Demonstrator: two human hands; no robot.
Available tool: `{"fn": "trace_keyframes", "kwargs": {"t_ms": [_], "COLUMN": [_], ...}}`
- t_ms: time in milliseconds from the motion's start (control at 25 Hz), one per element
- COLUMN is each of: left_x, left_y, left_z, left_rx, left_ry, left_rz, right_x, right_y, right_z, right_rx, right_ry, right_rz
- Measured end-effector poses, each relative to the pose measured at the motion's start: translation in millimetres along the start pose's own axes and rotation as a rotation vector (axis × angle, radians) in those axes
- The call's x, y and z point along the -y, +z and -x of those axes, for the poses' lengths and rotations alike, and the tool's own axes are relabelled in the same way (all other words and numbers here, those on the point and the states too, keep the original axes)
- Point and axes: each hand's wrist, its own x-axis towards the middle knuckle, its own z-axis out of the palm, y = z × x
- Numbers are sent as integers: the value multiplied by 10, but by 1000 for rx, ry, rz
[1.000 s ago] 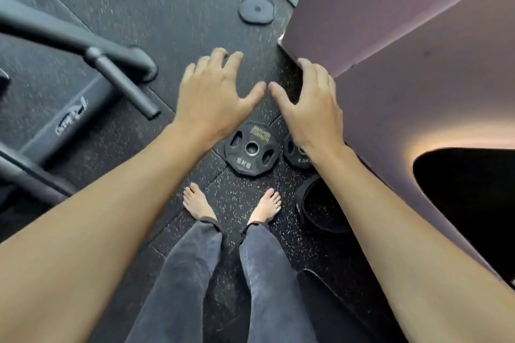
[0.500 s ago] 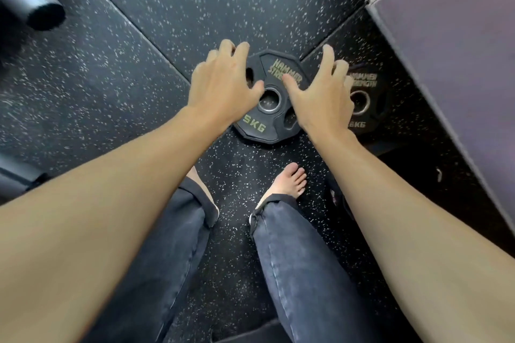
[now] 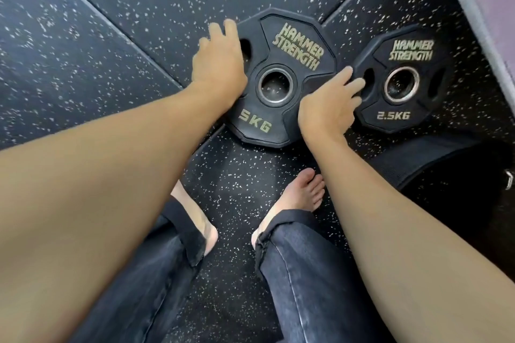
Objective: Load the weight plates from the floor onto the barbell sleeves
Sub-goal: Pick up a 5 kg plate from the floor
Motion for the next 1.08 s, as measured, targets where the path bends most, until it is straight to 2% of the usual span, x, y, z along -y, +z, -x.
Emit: {"fn": "trace_keyframes", "kwargs": {"t_ms": [240,560,680,880,1080], "left_x": [47,-7,100,113,-46], "left_y": [100,-74,-269,-1081,-2476], "left_z": [-71,175,449,902,1416], "left_rx": [-116,-149,-131,-123,-250], "left_ry": [54,17,37,45,66], "left_rz": [-86,61,73,87,101], "right_x": [-52,-39,-69,-80,137], "right_y": [136,-25,-236,-929,-2259], "right_z": [-12,3,151,530,967], "right_rx": [-14,-3,62,149,78], "right_ry": [-9,20,-24,-71,-167], "right_rz": [-10,-144,-211,-330,-526]}}
